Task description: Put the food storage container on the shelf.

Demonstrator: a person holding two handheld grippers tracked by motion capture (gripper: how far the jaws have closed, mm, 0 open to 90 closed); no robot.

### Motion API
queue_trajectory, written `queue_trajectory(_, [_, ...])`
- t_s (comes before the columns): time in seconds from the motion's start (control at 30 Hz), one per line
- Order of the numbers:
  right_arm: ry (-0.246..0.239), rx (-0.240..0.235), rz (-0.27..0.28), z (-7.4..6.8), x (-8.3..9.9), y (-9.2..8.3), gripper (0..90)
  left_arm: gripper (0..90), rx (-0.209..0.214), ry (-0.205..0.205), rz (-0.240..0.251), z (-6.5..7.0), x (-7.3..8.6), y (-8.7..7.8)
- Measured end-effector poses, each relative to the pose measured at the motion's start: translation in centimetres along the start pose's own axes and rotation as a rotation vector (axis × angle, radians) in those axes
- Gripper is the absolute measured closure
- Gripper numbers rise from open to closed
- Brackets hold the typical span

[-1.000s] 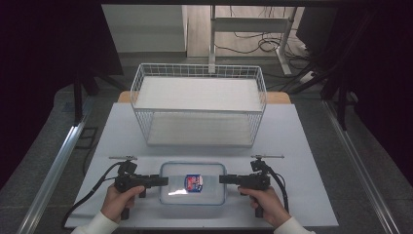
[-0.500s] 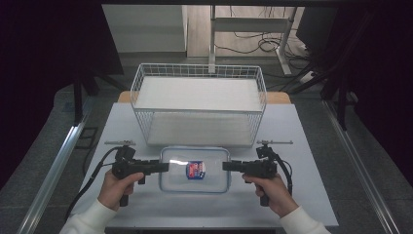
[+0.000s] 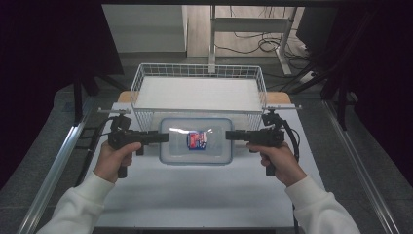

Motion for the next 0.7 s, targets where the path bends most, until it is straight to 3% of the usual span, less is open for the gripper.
queue_trajectory(0.27, [-0.016, 0.003, 0.004, -0.6, -3.9, -0.5, 55.4, 53.3, -0.005, 0.020, 0.024, 0.5, -3.9, -0.5])
queue_trajectory(0.4, [-0.029, 0.008, 0.021, -1.2, -6.1, -1.1, 55.2, 53.4, -0.007, 0.054, 0.032, 0.9, -6.2, -0.8])
queue_trajectory(0.7, [-0.053, 0.018, 0.031, -1.0, -10.7, -1.4, 55.2, 53.3, -0.009, 0.075, 0.031, 0.0, -10.7, -0.5])
Point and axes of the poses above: each handheld gripper's, and its own axes: y roughly forward along the jaws, x roughly out of its underside, z roughly to its right, the point moved 10 cm from there along y, roughly forward along the jaws
